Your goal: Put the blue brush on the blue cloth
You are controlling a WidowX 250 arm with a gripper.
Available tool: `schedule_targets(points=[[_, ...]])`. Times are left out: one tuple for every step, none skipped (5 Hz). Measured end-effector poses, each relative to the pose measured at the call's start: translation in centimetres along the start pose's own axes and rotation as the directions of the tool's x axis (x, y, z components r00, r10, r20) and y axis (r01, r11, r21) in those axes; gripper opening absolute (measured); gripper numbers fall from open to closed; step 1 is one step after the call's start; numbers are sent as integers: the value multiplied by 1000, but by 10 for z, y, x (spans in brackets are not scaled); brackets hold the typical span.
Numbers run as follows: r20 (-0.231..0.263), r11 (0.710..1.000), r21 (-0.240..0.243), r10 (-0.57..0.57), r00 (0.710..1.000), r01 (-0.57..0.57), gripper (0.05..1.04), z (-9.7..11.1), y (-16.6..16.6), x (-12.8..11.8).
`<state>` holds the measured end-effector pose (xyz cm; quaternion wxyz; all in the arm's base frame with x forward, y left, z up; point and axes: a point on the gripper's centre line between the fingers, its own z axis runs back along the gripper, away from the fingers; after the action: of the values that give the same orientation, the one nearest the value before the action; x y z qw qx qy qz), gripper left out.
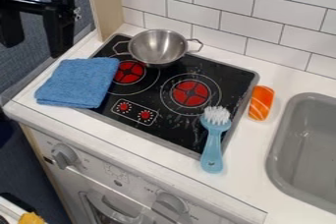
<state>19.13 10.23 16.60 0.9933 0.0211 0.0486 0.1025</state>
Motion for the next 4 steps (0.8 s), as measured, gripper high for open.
schedule_targets(points=[[-18,1000,-9,5,1000,-5,1001,-4,-1,1],[-81,999,-33,20,997,-23,1001,-19,-15,12],[-97,997,-59,37,995,-43,1001,-34,-53,38],[-34,992,-85,95,995,-98,1001,-41,-93,53]])
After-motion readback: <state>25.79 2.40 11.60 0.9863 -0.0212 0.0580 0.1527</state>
